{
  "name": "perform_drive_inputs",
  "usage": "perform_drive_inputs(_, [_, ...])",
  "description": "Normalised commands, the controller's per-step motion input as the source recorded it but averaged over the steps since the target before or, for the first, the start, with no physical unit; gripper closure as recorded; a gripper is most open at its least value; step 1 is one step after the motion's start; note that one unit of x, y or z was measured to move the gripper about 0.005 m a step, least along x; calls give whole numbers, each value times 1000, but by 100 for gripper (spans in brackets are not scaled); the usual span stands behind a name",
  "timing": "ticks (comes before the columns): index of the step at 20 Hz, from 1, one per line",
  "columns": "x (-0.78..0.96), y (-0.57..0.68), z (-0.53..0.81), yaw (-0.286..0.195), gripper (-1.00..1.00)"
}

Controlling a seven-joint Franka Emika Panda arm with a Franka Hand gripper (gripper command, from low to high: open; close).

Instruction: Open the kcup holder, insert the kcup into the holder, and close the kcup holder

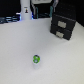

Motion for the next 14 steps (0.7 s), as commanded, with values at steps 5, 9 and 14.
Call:
perform_drive_inputs(5, [-284,513,35,-175,-100])
perform_drive_inputs(9, [-286,627,0,-180,-100])
perform_drive_inputs(14, [-299,647,-6,-172,-100])
